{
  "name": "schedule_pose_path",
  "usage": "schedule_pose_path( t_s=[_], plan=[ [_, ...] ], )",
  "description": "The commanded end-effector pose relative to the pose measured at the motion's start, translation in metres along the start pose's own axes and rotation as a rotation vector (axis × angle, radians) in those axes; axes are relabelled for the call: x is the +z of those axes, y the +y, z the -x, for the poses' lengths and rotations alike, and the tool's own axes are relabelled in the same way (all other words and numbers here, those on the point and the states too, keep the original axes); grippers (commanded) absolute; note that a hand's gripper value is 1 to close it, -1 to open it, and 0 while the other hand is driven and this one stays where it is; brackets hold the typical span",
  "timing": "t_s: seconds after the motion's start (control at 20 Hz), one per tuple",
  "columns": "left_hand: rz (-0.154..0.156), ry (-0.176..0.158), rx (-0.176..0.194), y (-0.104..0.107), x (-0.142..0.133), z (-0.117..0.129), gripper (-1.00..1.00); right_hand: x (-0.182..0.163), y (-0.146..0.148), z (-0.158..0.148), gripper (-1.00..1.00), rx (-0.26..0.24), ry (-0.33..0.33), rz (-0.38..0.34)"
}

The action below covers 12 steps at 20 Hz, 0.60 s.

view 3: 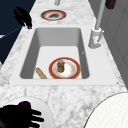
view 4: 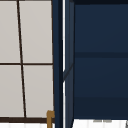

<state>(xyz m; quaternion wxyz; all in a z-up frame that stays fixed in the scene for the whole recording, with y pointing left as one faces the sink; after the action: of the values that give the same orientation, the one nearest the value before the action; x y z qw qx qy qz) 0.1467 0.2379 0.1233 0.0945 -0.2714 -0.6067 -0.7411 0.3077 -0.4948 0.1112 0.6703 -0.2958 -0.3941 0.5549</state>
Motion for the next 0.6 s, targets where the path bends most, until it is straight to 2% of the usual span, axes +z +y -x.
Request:
schedule_pose_path(
  t_s=[0.0, 0.15, 0.25, 0.35, 0.45, 0.55],
  plan=[
    [0.000, 0.000, 0.000, 0.000, 0.000, 0.000, 0.00, 0.000, 0.011, 0.000, 1.00, 0.043, 0.002, -0.003],
    [0.000, 0.000, 0.000, 0.000, 0.000, 0.000, 0.00, -0.004, 0.009, 0.002, 1.00, 0.016, 0.003, 0.079],
    [0.000, 0.000, 0.000, 0.000, 0.000, 0.000, 0.00, -0.006, 0.007, -0.003, 1.00, -0.004, 0.007, 0.096],
    [0.000, 0.000, 0.000, 0.000, 0.000, 0.000, 0.00, -0.006, 0.005, -0.006, 1.00, -0.052, 0.033, 0.109],
    [0.000, 0.000, 0.000, 0.000, 0.000, 0.000, 0.00, -0.001, 0.004, -0.010, 1.00, -0.078, 0.049, 0.129],
    [0.000, 0.000, 0.000, 0.000, 0.000, 0.000, 0.00, 0.002, -0.006, -0.017, 1.00, -0.057, 0.031, 0.138]
  ],
)
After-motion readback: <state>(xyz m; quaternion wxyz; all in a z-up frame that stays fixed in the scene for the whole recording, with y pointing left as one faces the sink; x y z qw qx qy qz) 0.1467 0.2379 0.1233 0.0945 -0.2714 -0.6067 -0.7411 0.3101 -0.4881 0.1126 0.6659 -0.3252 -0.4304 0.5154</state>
